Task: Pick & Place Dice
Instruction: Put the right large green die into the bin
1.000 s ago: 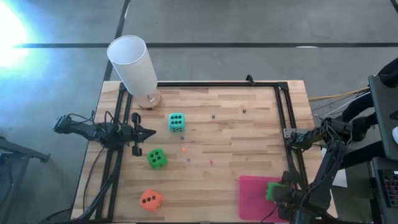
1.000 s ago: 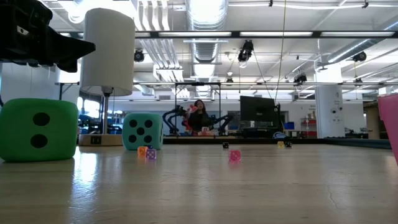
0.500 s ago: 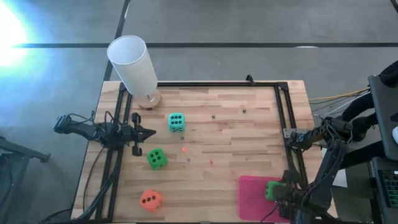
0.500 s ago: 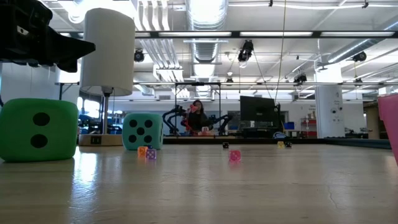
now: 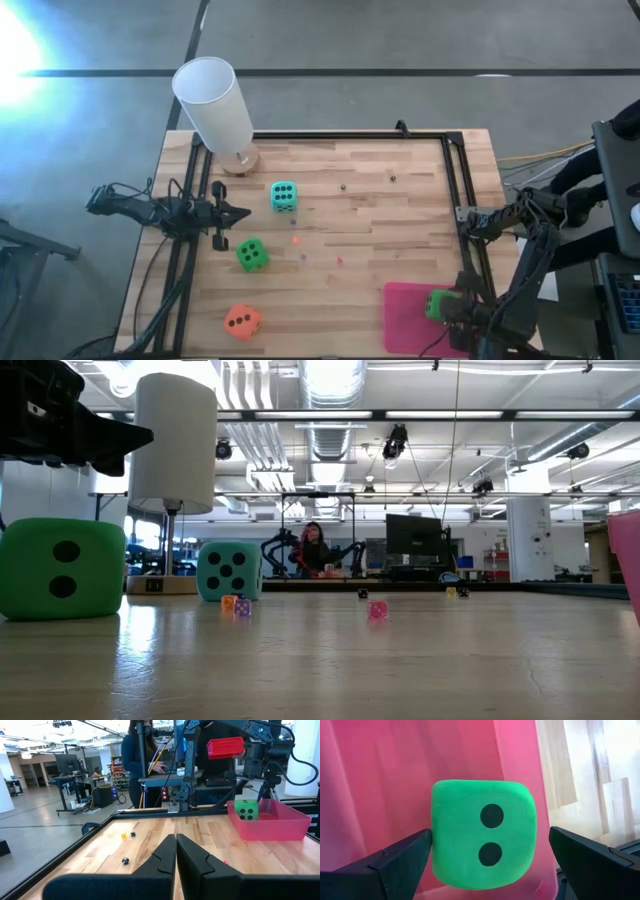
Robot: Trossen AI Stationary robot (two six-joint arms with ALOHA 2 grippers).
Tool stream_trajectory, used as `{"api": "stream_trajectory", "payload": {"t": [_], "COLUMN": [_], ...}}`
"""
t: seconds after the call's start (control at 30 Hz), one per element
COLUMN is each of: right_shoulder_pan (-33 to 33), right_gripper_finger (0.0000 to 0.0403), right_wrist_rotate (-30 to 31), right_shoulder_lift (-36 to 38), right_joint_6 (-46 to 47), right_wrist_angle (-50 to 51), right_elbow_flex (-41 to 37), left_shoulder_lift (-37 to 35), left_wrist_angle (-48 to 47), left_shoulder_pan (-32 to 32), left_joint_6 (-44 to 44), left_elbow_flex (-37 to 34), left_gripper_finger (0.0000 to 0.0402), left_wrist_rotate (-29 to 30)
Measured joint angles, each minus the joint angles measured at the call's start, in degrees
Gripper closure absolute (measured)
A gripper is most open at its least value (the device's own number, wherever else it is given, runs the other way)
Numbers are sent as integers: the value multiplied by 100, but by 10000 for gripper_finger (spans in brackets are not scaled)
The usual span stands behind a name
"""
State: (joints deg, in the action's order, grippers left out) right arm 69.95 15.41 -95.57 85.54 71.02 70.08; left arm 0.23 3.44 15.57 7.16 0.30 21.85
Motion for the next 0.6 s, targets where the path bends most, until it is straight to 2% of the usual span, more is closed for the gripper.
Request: {"api": "stream_trajectory", "payload": {"t": [0.6], "right_shoulder_pan": [0], "right_gripper_finger": [3], "right_wrist_rotate": [318], "right_shoulder_lift": [7], "right_joint_6": [-2], "right_wrist_angle": [238], "right_elbow_flex": [317], "left_shoulder_lift": [0], "left_wrist_angle": [0], "left_shoulder_pan": [1], "left_joint_6": [0], "left_elbow_flex": [0], "left_gripper_finger": [382], "left_wrist_rotate": [0]}}
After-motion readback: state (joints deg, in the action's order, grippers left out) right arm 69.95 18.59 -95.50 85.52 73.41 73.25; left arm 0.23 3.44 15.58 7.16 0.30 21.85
